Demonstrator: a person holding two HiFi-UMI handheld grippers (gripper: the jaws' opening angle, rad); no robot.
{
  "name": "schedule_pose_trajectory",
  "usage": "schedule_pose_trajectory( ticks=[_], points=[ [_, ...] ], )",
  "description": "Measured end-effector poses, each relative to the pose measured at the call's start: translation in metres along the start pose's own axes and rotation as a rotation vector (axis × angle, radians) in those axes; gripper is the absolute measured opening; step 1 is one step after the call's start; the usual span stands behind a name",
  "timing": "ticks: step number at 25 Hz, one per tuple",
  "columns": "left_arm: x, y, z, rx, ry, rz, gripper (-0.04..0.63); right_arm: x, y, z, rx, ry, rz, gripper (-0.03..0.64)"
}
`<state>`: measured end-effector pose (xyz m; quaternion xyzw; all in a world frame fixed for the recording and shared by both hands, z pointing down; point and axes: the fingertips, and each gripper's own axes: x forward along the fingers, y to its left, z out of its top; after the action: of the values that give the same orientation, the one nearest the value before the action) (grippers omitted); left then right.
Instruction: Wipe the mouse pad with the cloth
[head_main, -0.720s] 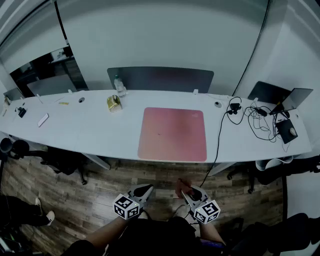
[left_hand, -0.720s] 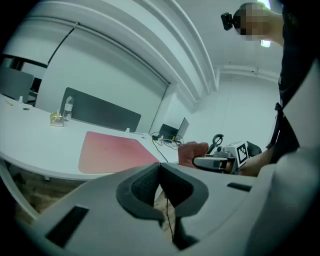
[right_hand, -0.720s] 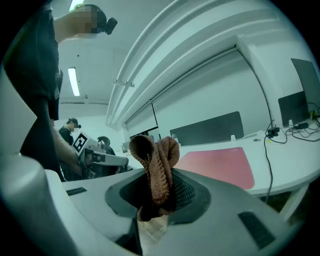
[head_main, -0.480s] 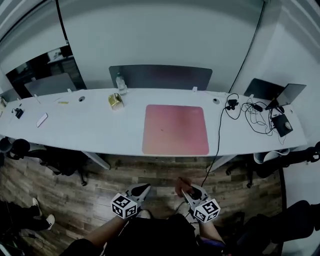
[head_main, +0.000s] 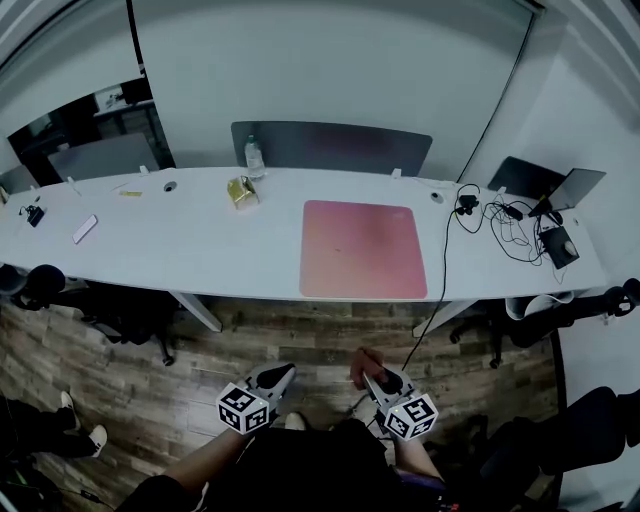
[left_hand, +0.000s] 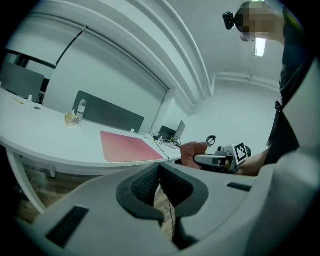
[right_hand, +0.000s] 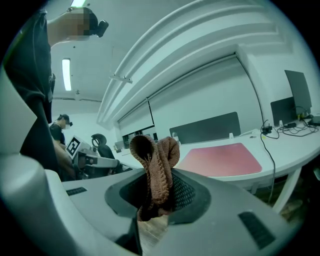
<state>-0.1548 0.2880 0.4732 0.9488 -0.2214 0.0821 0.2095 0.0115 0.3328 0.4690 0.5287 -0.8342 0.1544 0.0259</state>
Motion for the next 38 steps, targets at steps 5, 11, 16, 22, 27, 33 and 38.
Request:
schedule_pose_trajectory(
  ticks=[5, 11, 16, 22, 27, 33, 38],
  points=[
    [-0.018, 0.014, 0.004, -0.011, -0.024, 0.030, 0.008, 0.015, 0.001, 0.009, -0.008, -0.001, -0.012, 0.115],
    [-0.028, 0.031, 0.009, -0.028, -0.045, 0.062, 0.009, 0.039, 0.001, 0.019, -0.001, -0.002, 0.007, 0.115],
    [-0.027, 0.045, 0.010, -0.037, -0.043, 0.082, 0.009, 0.064, 0.000, 0.018, 0.011, 0.014, 0.039, 0.116],
    [-0.013, 0.065, 0.022, -0.042, -0.046, 0.108, 0.009, 0.104, -0.016, 0.020, 0.021, 0.052, 0.072, 0.116],
    [0.003, 0.088, 0.035, -0.061, -0.062, 0.135, 0.009, 0.143, -0.027, 0.026, 0.013, 0.107, 0.120, 0.115],
    [0.021, 0.109, 0.050, -0.073, -0.073, 0.163, 0.009, 0.185, -0.045, 0.020, -0.004, 0.219, 0.143, 0.115],
    [0.028, 0.127, 0.053, -0.102, -0.079, 0.215, 0.009, 0.219, -0.057, 0.011, -0.008, 0.296, 0.163, 0.115]
  ],
)
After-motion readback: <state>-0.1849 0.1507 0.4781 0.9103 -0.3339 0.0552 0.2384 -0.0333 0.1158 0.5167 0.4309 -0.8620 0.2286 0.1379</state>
